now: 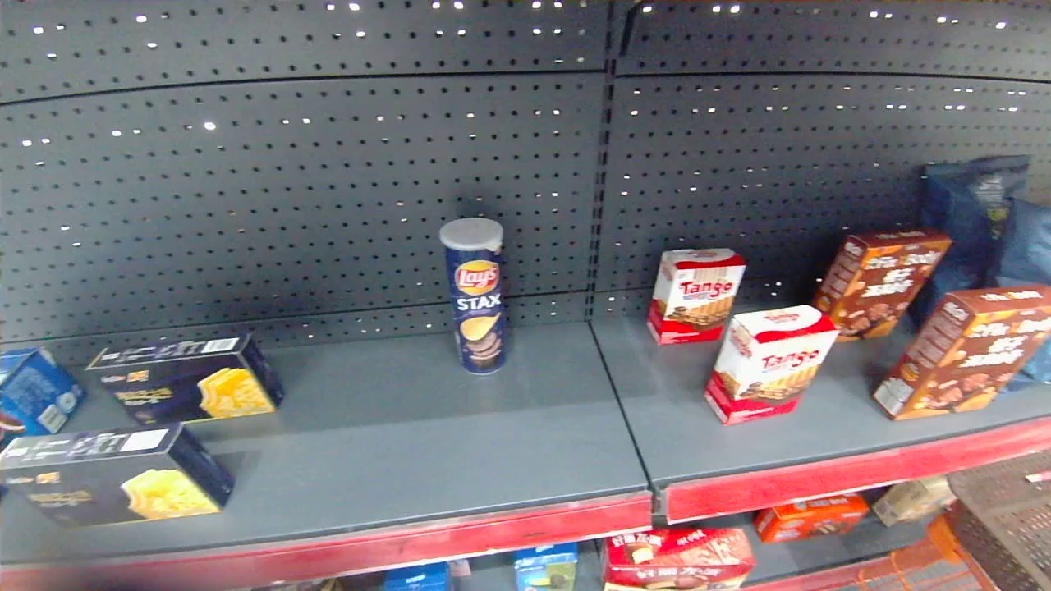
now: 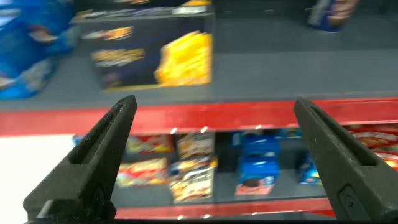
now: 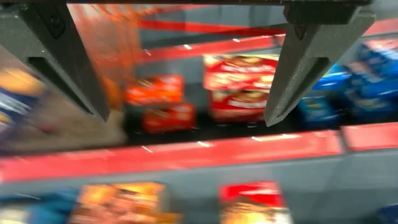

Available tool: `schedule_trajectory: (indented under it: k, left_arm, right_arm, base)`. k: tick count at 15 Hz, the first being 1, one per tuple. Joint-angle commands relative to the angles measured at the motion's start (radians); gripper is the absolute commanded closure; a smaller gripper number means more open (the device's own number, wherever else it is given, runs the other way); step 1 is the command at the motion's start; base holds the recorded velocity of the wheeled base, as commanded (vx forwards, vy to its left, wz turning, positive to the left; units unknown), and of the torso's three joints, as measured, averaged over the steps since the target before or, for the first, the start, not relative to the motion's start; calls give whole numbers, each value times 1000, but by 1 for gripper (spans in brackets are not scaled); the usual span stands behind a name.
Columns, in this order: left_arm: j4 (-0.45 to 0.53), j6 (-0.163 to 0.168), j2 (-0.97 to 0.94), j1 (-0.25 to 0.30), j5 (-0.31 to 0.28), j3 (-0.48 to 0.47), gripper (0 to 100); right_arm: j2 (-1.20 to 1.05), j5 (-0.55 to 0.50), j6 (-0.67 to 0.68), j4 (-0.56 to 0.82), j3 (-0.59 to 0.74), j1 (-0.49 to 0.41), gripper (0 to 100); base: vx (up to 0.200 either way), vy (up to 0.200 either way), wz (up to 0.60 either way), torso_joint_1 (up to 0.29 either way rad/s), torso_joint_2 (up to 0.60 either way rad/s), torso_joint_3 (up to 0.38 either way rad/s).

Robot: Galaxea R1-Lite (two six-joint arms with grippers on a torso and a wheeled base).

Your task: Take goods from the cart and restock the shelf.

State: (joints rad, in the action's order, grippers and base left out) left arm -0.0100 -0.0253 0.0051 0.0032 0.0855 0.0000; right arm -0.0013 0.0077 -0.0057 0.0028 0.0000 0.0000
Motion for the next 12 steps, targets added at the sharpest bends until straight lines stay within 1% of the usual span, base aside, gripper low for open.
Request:
schedule_trajectory:
  k: [1, 12]
  left_arm:
    - [-1, -1, -1, 0, 0, 0, 0]
    - [-1, -2, 1, 0, 0, 0, 0]
  right_arm:
    - [1, 0, 0, 0, 0, 0, 0]
    - [1, 0, 0, 0, 0, 0, 0]
  base:
    - [0, 0, -600, 2, 2, 2]
    - [0, 0, -600, 2, 2, 1]
